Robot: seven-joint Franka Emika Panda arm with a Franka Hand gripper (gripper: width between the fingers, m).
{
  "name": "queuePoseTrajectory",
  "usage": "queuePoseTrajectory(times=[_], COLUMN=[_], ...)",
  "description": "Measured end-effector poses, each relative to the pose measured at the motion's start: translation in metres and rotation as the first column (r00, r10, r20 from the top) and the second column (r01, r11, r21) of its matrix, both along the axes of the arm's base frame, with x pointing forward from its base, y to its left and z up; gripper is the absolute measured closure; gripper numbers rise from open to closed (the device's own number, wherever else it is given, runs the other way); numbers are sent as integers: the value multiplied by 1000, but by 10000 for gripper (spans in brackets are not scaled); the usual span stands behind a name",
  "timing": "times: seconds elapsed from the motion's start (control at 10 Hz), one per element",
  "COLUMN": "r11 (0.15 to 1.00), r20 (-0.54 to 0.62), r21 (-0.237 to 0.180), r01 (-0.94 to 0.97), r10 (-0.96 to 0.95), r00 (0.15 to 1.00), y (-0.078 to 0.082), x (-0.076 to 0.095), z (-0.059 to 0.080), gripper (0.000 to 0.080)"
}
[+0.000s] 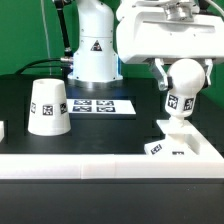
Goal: Assemble lamp
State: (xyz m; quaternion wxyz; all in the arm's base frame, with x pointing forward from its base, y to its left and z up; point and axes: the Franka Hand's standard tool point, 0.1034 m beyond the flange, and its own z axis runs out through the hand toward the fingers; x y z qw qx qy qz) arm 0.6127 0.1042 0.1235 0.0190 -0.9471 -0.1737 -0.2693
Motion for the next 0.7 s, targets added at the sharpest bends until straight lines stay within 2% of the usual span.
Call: queuePoseTrajectory(times=[0.2,0.5,0.7], r11=[1000,1000,1000], r20=[13,104,91], r21=[-3,7,5], r01=[1,10,9], r10=[-1,-11,-10], r00=[1000,995,996], y=[-4,-5,-5], x=[-4,-7,-7], z=[-7,-8,-8], gripper=[223,223,223])
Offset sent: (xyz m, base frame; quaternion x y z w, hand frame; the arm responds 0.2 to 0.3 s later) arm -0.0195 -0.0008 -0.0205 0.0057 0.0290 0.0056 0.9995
